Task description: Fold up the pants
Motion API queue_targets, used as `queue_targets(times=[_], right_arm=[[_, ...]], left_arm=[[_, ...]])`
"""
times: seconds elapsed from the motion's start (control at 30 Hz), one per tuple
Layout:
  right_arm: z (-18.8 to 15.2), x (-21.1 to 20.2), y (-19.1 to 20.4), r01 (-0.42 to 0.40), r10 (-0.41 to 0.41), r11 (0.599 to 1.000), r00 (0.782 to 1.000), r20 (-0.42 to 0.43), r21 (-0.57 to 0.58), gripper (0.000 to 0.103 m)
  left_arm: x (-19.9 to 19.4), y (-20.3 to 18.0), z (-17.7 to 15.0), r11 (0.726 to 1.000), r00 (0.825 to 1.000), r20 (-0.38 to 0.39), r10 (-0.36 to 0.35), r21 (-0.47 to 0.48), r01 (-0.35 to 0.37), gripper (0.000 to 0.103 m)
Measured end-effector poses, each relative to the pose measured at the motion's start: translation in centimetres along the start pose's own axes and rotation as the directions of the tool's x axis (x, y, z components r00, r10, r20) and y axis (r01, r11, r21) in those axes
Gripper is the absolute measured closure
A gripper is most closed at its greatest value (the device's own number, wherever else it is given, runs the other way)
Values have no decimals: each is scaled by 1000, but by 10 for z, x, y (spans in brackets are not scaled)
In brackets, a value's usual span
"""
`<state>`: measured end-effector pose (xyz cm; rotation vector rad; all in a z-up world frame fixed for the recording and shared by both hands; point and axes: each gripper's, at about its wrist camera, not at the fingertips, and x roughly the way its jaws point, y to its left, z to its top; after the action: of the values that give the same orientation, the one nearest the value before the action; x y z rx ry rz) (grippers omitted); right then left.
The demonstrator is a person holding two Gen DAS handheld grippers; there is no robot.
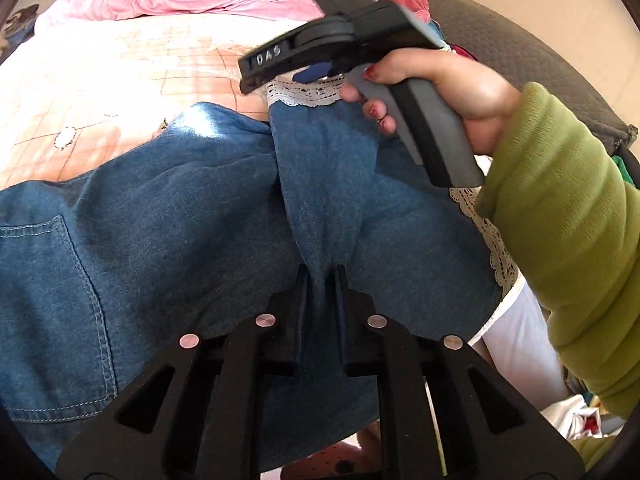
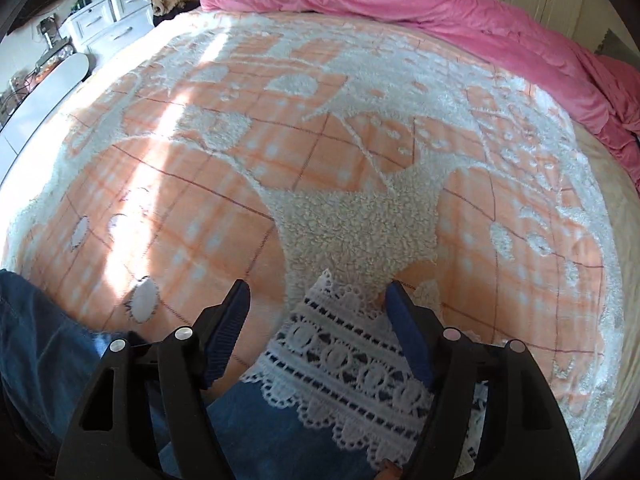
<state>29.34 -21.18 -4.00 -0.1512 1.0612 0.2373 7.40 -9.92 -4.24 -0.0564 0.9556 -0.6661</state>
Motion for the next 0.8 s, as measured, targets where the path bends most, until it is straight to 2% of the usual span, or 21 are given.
queue_targets(times=[0.03, 0.07, 0.13, 0.17, 0.23, 0.3, 0.37, 0.43, 0.53, 0.6, 0.63, 0.67, 0.8], right_arm=[[-1, 3, -2, 2, -2, 1000, 1000, -3, -7, 63], [-3, 1, -1, -7, 7, 1000, 1000, 11, -23, 73], [-8, -10, -4, -39, 40, 999, 998, 45, -19, 87], [-12, -20, -8, -52, 52, 999, 996, 67, -1, 91], [-22, -43, -18, -90, 85, 995, 989, 121, 38, 91], [-35, -67, -28, -123, 108, 989, 980, 168, 80, 91], [-50, -92, -41, -162, 131, 979, 966, 222, 126, 91], [-67, -116, -51, -185, 138, 969, 954, 265, 163, 91], [-103, -154, -70, -219, 139, 950, 935, 327, 223, 91], [-125, -170, -80, -236, 140, 939, 928, 345, 252, 91], [-138, -177, -85, -249, 147, 930, 926, 347, 271, 91], [-147, -182, -89, -258, 152, 923, 926, 346, 285, 91], [-197, -196, -99, -259, 141, 898, 935, 325, 354, 91]], left_arm=[[3, 2, 1, 1000, 1000, 1, -4, -2, 4, 97], [2, 4, 1, 1000, 1000, 2, -9, -7, 9, 97], [3, 7, 3, 1000, 1000, 5, -16, -14, 16, 97], [2, 9, 3, 1000, 1000, 9, -15, -18, 15, 97], [-2, 11, 3, 1000, 1000, 14, -16, -20, 16, 96], [-3, 11, 2, 1000, 1000, 20, -9, -17, 10, 90], [-6, 12, 2, 1000, 1000, 26, -2, -14, 2, 76], [-7, 11, 1, 1000, 999, 38, 9, -12, -9, 68], [-6, 10, 5, 1000, 999, 41, 12, -1, -12, 68], [-3, 4, 5, 999, 999, 34, 25, 34, -26, 75], [-1, 2, 4, 998, 999, 25, 34, 53, -35, 93], [1, 0, 3, 997, 999, 19, 42, 71, -43, 101], [-10, -2, -3, 990, 998, 17, 54, 128, -56, 102]])
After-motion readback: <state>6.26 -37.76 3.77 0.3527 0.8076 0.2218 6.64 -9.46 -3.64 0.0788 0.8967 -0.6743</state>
